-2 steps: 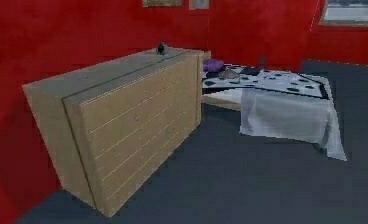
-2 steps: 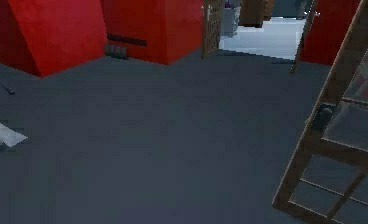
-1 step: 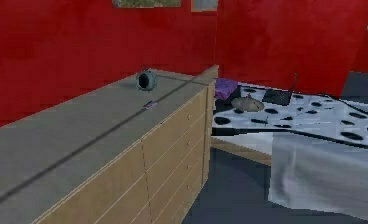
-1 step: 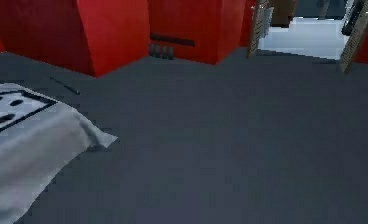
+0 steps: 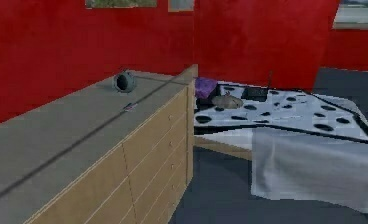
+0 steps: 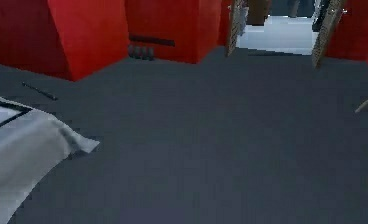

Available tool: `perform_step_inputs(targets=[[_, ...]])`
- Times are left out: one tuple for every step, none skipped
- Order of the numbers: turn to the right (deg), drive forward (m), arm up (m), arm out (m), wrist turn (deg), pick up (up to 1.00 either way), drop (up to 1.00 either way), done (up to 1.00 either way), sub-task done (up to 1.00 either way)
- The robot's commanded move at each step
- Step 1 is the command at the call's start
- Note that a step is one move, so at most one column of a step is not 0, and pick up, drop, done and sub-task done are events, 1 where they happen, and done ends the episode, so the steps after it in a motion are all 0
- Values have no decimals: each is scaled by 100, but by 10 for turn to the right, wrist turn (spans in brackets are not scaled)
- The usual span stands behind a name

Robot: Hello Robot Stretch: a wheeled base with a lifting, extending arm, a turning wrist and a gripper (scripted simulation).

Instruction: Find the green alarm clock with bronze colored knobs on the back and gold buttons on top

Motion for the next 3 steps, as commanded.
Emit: perform_step_inputs(targets=[[0,45,0,0,0,0,0,0,0],[-240,0,0,0,0,0,0,0,0],[0,0,0,0,0,0,0,100,0]])
